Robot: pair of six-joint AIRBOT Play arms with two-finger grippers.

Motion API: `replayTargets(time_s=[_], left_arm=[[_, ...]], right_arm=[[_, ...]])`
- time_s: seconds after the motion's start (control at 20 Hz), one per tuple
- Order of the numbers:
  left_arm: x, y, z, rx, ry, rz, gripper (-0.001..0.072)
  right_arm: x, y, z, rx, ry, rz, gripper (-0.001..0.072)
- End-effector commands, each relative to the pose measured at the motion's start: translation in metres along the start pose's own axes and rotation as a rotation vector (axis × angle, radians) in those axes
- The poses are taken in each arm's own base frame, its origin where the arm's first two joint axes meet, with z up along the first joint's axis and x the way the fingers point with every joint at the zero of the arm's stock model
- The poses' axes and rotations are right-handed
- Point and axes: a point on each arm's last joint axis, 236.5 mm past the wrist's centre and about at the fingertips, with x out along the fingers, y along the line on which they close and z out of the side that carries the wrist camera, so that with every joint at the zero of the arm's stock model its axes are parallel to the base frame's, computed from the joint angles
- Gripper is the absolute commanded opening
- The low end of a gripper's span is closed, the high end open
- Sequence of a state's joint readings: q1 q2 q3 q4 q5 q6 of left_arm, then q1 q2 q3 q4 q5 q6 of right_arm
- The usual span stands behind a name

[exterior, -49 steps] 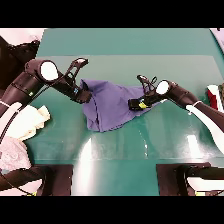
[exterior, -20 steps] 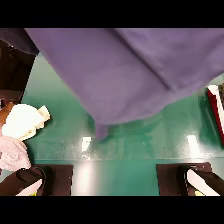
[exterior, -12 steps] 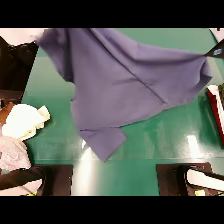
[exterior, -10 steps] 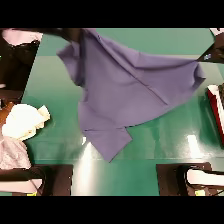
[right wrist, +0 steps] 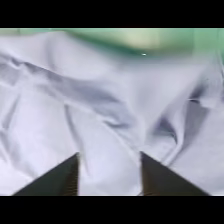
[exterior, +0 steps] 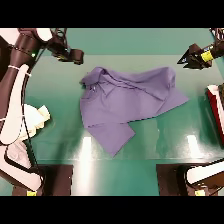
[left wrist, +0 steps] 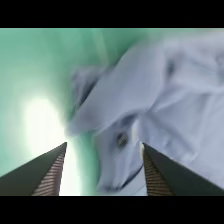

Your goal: Fold the shirts.

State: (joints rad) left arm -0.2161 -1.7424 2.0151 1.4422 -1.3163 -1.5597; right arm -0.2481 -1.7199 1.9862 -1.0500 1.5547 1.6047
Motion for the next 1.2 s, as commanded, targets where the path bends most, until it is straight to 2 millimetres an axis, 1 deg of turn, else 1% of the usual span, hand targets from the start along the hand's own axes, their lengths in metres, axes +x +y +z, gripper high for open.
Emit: replayTargets(time_s=[0.0, 0.05, 0.1, 0.15, 0.2, 0.25, 0.3, 0.35, 0.45, 0.5, 0.6, 0.65, 0.75, 0.8, 0.85, 0.95, 1.05, 1.15], left_arm=[[-0.009, 0.038, -0.037, -0.088, 0.151, 0.022, 0.0554], [-0.015, 0.043, -0.041, -0.099, 0.157, 0.027, 0.0554], [-0.020, 0.043, -0.044, -0.097, 0.158, 0.028, 0.0554], [-0.025, 0.042, -0.047, -0.095, 0.155, 0.025, 0.0531], [-0.027, 0.037, -0.051, -0.092, 0.150, 0.006, 0.0485], [-0.028, 0.031, -0.059, -0.087, 0.148, -0.016, 0.0485], [-0.028, 0.028, -0.070, -0.092, 0.155, -0.025, 0.0485], [-0.027, 0.028, -0.085, -0.099, 0.165, -0.024, 0.0485], [-0.025, 0.024, -0.122, -0.122, 0.178, -0.031, 0.0485], [-0.022, 0.015, -0.141, -0.148, 0.174, -0.061, 0.0485], [-0.014, -0.013, -0.180, -0.244, 0.168, -0.170, 0.0485], [-0.008, -0.024, -0.203, -0.301, 0.180, -0.214, 0.0485], [0.007, -0.035, -0.249, -0.384, 0.239, -0.253, 0.0485], [0.013, -0.040, -0.268, -0.421, 0.273, -0.271, 0.0486], [0.020, -0.047, -0.281, -0.439, 0.289, -0.301, 0.0485], [0.028, -0.057, -0.293, -0.468, 0.285, -0.349, 0.0486], [0.034, -0.059, -0.296, -0.474, 0.269, -0.352, 0.0485], [0.036, -0.066, -0.297, -0.441, 0.265, -0.354, 0.0485]], right_arm=[[-0.006, -0.025, 0.012, 0.004, -0.046, -0.049, 0.0360], [-0.017, -0.038, 0.010, 0.000, -0.052, -0.109, 0.0360], [-0.029, -0.048, 0.006, -0.010, -0.053, -0.161, 0.0360], [-0.041, -0.052, 0.001, -0.039, -0.049, -0.205, 0.0360], [-0.053, -0.054, -0.005, -0.063, -0.046, -0.240, 0.0360], [-0.065, -0.052, -0.011, -0.089, -0.046, -0.260, 0.0360], [-0.075, -0.046, -0.014, -0.105, -0.056, -0.261, 0.0360], [-0.087, -0.038, -0.017, -0.115, -0.076, -0.257, 0.0360], [-0.107, -0.024, -0.020, -0.137, -0.124, -0.254, 0.0360], [-0.116, -0.018, -0.022, -0.146, -0.144, -0.252, 0.0360], [-0.130, -0.008, -0.025, -0.161, -0.176, -0.248, 0.0360], [-0.135, -0.005, -0.027, -0.167, -0.188, -0.249, 0.0360], [-0.142, -0.001, -0.029, -0.173, -0.203, -0.250, 0.0360], [-0.143, 0.000, -0.029, -0.175, -0.206, -0.250, 0.0360], [-0.144, 0.000, -0.030, -0.174, -0.205, -0.250, 0.0360], [-0.143, 0.000, -0.032, -0.173, -0.194, -0.250, 0.0360], [-0.143, -0.001, -0.034, -0.171, -0.184, -0.251, 0.0360], [-0.143, -0.001, -0.035, -0.171, -0.181, -0.251, 0.0360]])
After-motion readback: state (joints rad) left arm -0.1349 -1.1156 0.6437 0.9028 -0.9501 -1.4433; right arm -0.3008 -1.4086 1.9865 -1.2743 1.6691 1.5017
